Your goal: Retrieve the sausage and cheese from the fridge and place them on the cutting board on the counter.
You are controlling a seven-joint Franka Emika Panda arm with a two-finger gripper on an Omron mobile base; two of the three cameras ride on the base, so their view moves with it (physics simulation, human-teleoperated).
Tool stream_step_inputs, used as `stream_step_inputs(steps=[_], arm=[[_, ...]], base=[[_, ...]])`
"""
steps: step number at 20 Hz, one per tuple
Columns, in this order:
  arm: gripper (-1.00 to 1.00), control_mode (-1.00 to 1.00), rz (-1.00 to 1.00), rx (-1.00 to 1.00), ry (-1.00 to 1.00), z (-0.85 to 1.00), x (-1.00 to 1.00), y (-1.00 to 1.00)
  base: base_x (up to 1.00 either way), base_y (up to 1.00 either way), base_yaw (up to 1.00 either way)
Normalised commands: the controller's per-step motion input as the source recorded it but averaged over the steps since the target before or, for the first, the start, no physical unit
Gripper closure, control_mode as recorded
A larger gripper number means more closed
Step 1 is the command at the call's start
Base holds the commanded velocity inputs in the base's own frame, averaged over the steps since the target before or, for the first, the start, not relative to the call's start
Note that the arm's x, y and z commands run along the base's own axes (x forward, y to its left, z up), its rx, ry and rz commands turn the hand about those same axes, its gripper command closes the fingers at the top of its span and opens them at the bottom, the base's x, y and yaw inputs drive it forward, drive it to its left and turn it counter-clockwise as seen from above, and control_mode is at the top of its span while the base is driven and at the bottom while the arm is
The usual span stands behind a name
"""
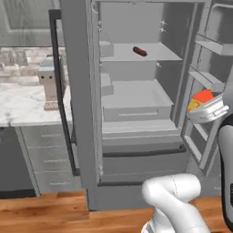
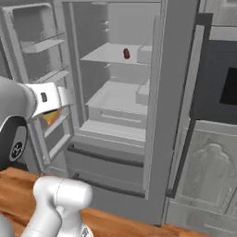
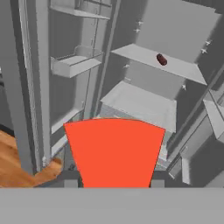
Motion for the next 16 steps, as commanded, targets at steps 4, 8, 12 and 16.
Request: stream_step_inputs(steps=[4,8,12,16], arm=[[1.0,1.0,0.0,0.0,0.0,0.0,0.0,0.0],[1.0,1.0,0.0,0.0,0.0,0.0,0.0,0.0],[1.0,1.0,0.0,0.0,0.0,0.0,0.0,0.0],[1.0,1.0,0.0,0.0,0.0,0.0,0.0,0.0]], base=[[-0.84,0.09,0.67],[-0.27,0.01,0.9],[-0.05,0.03,0.94],[0.0,0.2,0.91]])
